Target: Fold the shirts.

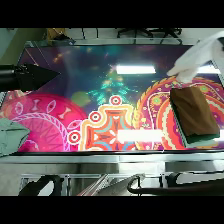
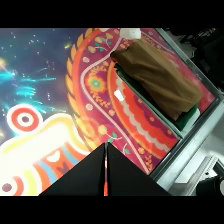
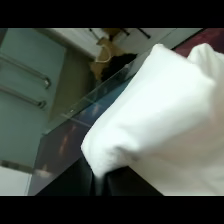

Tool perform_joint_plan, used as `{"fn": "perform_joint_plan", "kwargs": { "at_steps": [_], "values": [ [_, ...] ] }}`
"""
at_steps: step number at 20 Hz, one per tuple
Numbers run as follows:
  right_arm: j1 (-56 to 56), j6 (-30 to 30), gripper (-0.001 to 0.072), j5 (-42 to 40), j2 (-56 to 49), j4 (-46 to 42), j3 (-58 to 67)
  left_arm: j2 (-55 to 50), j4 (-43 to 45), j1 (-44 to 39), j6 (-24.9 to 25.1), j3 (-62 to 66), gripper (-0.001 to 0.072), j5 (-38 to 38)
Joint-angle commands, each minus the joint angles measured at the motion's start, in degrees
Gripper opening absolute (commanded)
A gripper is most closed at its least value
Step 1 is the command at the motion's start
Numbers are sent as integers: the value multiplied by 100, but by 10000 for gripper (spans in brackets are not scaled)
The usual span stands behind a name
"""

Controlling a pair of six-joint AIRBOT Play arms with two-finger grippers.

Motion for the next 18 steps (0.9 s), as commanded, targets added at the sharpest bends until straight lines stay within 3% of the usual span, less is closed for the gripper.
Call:
{"fn": "perform_joint_plan", "kwargs": {
  "at_steps": [1, 5, 8, 11, 13, 16, 18],
  "values": [
    [-833, 807, 19, 662, 221, -1036, 0, -2, 4, 2, -31, -2, 14, -44],
    [-990, 1266, 19, 1294, 302, -1714, -17, -2, 4, 2, -31, -2, 14, -245],
    [-935, 761, 19, 754, 219, -623, -17, -2, 4, 4, -31, -2, 14, -249],
    [-654, -192, 19, -487, -39, 1075, -17, -31, 9, 4, -28, -2, 14, -214],
    [-402, -605, 19, -981, -225, 1528, -17, -81, -7, 4, -28, 0, 14, -205],
    [-61, -564, 19, -957, -501, 1276, -22, -278, -11, -2, -31, 0, 14, -227],
    [96, -90, 19, -920, -555, 619, -87, -444, -15, -22, -31, 0, 14, -273]
  ]
}}
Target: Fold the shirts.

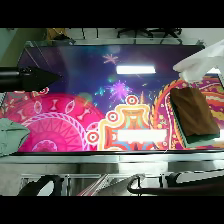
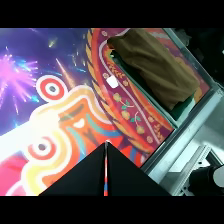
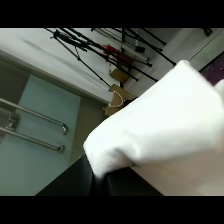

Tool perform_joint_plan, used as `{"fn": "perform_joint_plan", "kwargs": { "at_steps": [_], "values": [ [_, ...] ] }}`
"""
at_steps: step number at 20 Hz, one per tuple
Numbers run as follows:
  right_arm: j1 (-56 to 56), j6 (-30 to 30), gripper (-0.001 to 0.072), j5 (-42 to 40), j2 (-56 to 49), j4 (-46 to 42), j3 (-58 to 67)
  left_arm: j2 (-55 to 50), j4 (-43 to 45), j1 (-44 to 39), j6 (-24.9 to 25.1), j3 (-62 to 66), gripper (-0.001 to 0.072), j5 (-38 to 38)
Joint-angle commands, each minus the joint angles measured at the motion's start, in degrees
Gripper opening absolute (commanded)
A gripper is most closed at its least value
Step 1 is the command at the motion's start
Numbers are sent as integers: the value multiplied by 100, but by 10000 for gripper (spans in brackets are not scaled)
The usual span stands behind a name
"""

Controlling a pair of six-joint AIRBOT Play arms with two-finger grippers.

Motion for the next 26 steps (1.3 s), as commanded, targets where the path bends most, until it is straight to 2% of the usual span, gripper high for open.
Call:
{"fn": "perform_joint_plan", "kwargs": {
  "at_steps": [1, 6, 11, 13, 15, 18, 22, 26],
  "values": [
    [273, 490, 18, -133, -149, -730, -74, -243, -22, -11, 4, 0, 14, -79],
    [282, 1519, 18, 844, 50, -2671, -85, -380, -42, -9, 4, 0, 14, -96],
    [177, 2168, 18, 1530, 793, -3593, -83, -374, -39, -9, 7, 0, 14, -275],
    [66, 2533, 18, 2002, 1080, -3980, -83, -372, -42, -9, 7, 0, 14, -304],
    [7, 2848, 18, 2638, 1259, -4734, -85, -374, -39, -11, 7, 0, 14, -354],
    [7, 3003, 18, 3604, 1316, -5925, -122, -372, -39, -9, 9, 0, 14, -378],
    [7, 3180, 19, 4371, 1373, -6697, -901, -374, -39, -9, 11, 0, 14, -479],
    [7, 3202, 20, 4177, 1707, -7346, -2494, -374, -35, -9, 11, 0, 14, -527]
  ]
}}
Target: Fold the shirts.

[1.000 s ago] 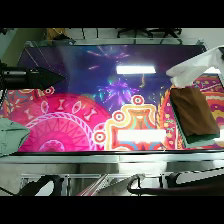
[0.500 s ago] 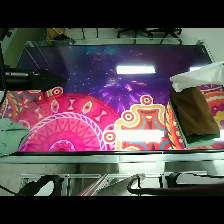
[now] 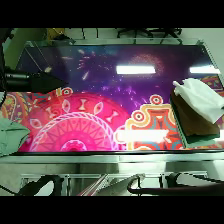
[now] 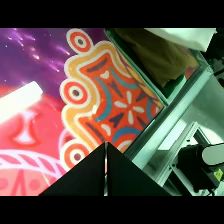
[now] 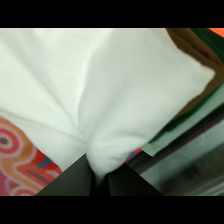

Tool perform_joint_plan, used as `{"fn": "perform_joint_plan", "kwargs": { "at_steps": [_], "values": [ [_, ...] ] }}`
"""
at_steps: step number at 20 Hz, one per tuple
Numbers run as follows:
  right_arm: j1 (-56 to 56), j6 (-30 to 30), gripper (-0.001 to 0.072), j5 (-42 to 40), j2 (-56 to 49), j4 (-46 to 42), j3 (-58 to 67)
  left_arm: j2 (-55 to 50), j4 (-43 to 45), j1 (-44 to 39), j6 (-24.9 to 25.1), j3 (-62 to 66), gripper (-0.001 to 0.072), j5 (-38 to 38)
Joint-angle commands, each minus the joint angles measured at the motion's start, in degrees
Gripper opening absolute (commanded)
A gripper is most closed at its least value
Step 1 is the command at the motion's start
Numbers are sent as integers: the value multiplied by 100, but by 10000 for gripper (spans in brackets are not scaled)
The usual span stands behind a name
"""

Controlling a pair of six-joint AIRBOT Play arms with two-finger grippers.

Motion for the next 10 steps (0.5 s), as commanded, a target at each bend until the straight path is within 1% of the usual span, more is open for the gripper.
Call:
{"fn": "perform_joint_plan", "kwargs": {
  "at_steps": [1, 4, 5, 6, 7, 8, 10],
  "values": [
    [-2, 83, 20, 28, 249, -756, -1351, -2, 7, 0, 0, 0, 14, -61],
    [0, -85, 21, -529, 247, -717, -2188, -2, 9, 0, 0, 0, 14, -74],
    [0, -101, 53, -584, 181, -684, -2253, -2, 9, 0, 0, 0, 14, -79],
    [0, -116, 274, -544, 94, -651, -2234, -2, 9, 0, -2, 0, 14, -83],
    [-2, -372, 564, -444, 35, -533, -2155, -2, 7, 0, -2, 0, 14, -81],
    [0, -459, 641, -387, -20, -417, -1969, -2, 7, 0, -2, 0, 14, -81],
    [11, -459, 640, -326, -101, 258, -1279, -2, 2, 0, -4, 0, 14, -76]
  ]
}}
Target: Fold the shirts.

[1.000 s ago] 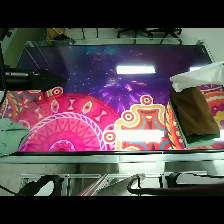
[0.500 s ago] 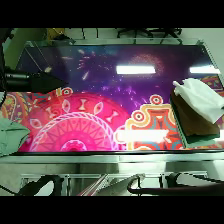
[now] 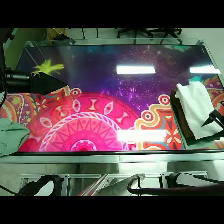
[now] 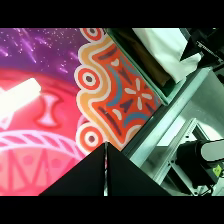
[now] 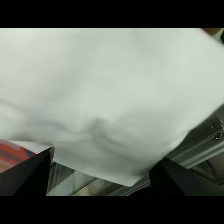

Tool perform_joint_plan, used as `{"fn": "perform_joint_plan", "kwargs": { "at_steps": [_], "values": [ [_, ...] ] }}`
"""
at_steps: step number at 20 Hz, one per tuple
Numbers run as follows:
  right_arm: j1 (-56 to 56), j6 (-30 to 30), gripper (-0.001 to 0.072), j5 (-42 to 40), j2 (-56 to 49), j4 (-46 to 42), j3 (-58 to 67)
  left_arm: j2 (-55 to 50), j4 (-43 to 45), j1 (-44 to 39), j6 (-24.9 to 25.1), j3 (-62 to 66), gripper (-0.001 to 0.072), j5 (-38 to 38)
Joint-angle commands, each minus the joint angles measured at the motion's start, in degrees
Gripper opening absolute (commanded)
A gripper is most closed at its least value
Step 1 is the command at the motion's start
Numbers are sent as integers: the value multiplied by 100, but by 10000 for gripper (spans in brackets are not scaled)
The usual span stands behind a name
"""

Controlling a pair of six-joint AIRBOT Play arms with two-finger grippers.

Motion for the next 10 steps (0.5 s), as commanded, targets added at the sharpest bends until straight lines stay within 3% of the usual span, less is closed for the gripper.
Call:
{"fn": "perform_joint_plan", "kwargs": {
  "at_steps": [1, 5, 9, 10],
  "values": [
    [13, -181, 640, 61, -118, 1064, 868, -2, -7, 0, -4, 0, 14, 9],
    [13, -162, 640, 382, -79, 2024, 2184, 0, -9, 0, -7, 7, 14, 0],
    [214, -208, 638, 568, 236, 2164, 2280, 0, -9, 0, -28, 4, 14, -197],
    [439, -280, 610, 468, 304, 2164, 2273, 4, -9, 0, -59, 4, 14, -225]
  ]
}}
